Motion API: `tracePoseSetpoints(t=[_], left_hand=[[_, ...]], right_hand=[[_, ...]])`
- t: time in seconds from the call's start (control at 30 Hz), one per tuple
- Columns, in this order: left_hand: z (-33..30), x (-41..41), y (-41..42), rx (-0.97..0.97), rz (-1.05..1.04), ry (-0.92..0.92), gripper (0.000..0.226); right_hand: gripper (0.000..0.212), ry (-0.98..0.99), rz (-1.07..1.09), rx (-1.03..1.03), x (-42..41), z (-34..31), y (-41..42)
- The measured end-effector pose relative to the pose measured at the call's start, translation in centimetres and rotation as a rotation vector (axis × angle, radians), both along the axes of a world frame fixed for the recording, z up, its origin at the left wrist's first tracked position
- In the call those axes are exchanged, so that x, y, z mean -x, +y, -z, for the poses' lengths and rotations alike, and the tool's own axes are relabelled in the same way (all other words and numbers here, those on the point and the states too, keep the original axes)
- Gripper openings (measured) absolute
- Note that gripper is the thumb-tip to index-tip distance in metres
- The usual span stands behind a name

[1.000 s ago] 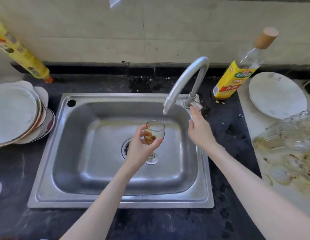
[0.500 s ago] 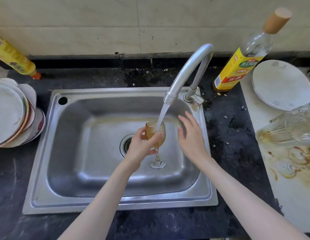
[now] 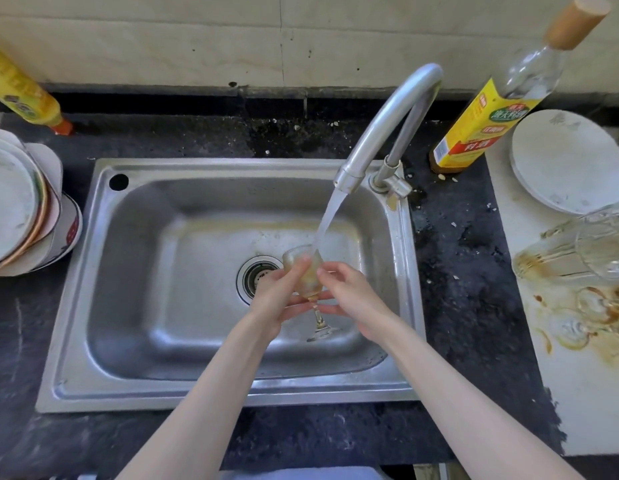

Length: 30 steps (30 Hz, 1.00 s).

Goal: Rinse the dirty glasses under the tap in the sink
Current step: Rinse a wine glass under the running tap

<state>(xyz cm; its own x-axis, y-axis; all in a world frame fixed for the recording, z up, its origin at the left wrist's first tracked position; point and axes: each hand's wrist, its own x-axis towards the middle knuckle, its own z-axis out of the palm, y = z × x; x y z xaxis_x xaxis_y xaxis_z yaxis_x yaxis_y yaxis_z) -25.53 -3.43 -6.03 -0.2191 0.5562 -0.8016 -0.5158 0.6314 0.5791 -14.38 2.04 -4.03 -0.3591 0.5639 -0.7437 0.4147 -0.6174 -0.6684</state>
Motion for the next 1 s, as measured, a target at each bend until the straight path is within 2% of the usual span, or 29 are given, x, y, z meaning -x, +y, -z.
tracePoseSetpoints(t=[0.2,0.3,0.4,0.5,0.57,0.63,0.7,0.8,0.83,0.9,1.0], left_hand=[[-0.5,0.0,-0.4,-0.12,0.079,0.218,0.03],[-0.8,0.0,-0.3,-0.185,0.16,0.476,0.026],[-1.6,-0.2,-0.1,-0.287,0.214,0.652,0.034],[-2.5,-0.2,0.7,-0.306,0.26,0.621,0.048],[-3.2,0.1,1.4,-0.309,0.231,0.522,0.042],[-3.6,0.4,2.1,-0.32,0.183,0.473,0.03],[-3.6,0.5,2.5,-0.329,0.214,0.487,0.03],[-3.1,-0.2,1.8,-0.407,0.299,0.428,0.048],[-3.0,-0.4,1.6,-0.425,0.302,0.408,0.052],[-2.8,-0.6,1.8,-0.402,0.217,0.441,0.046],[-2.2,-0.1,3.5,-0.207,-0.02,0.515,0.042]], right_hand=[[0.03,0.104,0.179,0.085,0.4,0.7,-0.7],[0.044,0.229,0.38,0.189,1.2,0.2,-0.6],[0.055,0.275,0.372,0.16,2.1,-0.1,-0.1],[0.054,0.374,0.239,0.167,2.6,-0.4,-0.1],[0.062,0.364,0.141,0.214,2.5,-0.7,-0.3],[0.073,0.267,0.076,0.261,2.4,-0.8,-0.2],[0.077,0.211,0.086,0.333,2.4,-0.6,0.0],[0.077,0.162,0.162,0.336,2.3,-0.2,1.0],[0.073,0.147,0.187,0.306,2.4,-0.1,1.2],[0.06,0.159,0.187,0.227,2.7,-0.3,0.9],[0.033,0.218,0.132,0.057,3.8,-0.6,-0.7]])
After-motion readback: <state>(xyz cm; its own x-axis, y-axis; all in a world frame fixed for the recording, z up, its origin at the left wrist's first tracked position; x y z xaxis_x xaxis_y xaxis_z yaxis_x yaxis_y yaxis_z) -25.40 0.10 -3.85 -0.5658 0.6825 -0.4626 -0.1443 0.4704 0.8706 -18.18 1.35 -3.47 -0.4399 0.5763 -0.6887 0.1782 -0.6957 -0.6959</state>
